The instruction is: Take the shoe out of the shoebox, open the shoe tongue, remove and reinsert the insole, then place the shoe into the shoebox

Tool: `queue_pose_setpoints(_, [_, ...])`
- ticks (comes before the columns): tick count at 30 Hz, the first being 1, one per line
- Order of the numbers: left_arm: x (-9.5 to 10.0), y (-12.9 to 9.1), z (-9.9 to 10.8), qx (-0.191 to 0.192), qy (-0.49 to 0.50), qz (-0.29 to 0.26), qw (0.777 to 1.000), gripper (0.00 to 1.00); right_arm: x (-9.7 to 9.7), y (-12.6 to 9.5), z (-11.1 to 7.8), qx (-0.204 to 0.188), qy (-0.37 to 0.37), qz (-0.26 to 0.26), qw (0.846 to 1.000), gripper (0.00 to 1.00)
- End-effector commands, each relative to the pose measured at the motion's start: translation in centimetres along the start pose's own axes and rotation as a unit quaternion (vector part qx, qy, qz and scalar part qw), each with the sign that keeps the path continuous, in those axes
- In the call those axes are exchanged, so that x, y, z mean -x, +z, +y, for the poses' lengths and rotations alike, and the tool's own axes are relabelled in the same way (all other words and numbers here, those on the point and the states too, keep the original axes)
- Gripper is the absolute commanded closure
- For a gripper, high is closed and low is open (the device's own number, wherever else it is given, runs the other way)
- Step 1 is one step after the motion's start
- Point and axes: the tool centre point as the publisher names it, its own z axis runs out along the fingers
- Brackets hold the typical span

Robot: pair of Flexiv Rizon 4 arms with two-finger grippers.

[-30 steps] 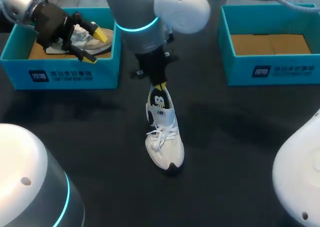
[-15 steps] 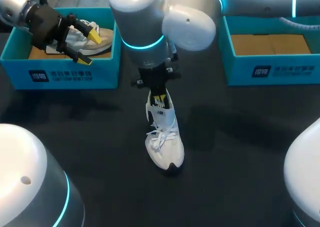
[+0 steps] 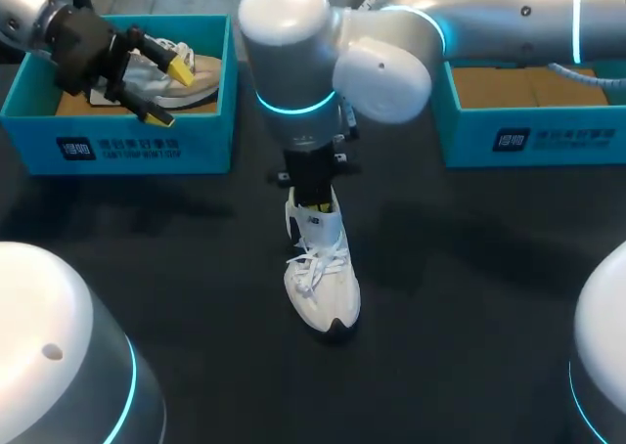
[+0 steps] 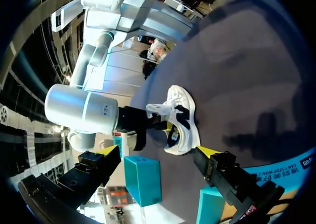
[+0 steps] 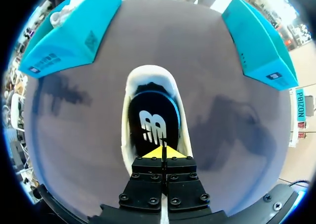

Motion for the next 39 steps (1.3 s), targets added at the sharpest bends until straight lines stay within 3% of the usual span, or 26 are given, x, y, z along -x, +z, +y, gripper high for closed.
queue_pose_setpoints(1, [0.2,-0.7,-0.5,0.009,0.0,0.007,1.0,0.0,-0.1,1.4,0.2,-0.008,-0.001,0.004,1.0,1.0])
queue_pose_setpoints(23, [0.2,-1.3,-0.4,0.023,-0.006,0.012,1.0,0.0,0.1,4.8,-0.1,-0.038,0.0,0.004,0.999,1.0])
queue_pose_setpoints(31, [0.2,-1.3,-0.4,0.023,-0.006,0.012,1.0,0.0,0.4,2.9,1.2,0.003,0.003,-0.019,1.0,1.0])
queue_pose_setpoints(39, [0.2,-1.3,-0.4,0.023,-0.006,0.012,1.0,0.0,0.7,3.7,2.9,0.05,0.014,-0.04,0.998,1.0])
